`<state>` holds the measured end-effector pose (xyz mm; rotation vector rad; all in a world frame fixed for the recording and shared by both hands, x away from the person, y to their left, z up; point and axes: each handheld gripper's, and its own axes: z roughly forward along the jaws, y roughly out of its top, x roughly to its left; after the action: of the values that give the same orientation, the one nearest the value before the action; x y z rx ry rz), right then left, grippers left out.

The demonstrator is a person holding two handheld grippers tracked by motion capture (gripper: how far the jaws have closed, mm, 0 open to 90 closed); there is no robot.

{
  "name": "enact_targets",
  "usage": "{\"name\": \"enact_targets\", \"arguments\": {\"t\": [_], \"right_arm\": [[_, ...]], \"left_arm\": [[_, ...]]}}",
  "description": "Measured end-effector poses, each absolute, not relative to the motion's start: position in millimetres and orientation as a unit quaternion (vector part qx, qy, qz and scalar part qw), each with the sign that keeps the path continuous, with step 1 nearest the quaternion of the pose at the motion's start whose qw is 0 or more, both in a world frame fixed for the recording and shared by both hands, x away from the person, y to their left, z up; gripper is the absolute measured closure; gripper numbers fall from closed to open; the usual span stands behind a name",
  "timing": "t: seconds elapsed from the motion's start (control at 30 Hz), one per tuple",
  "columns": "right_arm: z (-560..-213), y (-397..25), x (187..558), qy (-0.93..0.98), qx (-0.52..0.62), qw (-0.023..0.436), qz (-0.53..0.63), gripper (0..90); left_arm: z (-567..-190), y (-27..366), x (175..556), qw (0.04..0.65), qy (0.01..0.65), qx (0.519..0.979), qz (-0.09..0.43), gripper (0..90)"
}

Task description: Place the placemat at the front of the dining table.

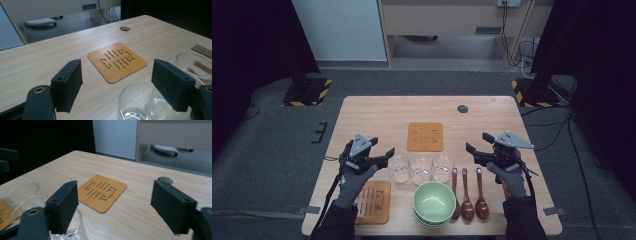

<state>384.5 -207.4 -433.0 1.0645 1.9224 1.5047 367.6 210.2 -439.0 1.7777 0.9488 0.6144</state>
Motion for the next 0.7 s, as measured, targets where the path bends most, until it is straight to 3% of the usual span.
{"name": "enact_targets", "arguments": {"t": [0.23, 0.53, 0.67, 0.7], "right_arm": [[-425.6, -193.7, 367.1, 0.727, 0.345, 0.243, 0.542, 35.0], [-420.9, -186.6, 343.8, 0.755, 0.308, 0.236, 0.529, 37.5], [-418.5, -185.5, 336.5, 0.761, 0.311, 0.214, 0.528, 39.0], [-418.6, -184.6, 333.6, 0.761, 0.307, 0.19, 0.539, 40.9]], "left_arm": [[-433.8, 204.1, 352.7, 0.511, 0.382, 0.732, 0.238, 23.8], [-426.4, 184.1, 331.4, 0.512, 0.35, 0.753, 0.22, 22.2], [-422.8, 170.7, 323.1, 0.52, 0.328, 0.766, 0.189, 17.7], [-421.9, 166.2, 319.7, 0.519, 0.319, 0.771, 0.186, 14.9]]}}
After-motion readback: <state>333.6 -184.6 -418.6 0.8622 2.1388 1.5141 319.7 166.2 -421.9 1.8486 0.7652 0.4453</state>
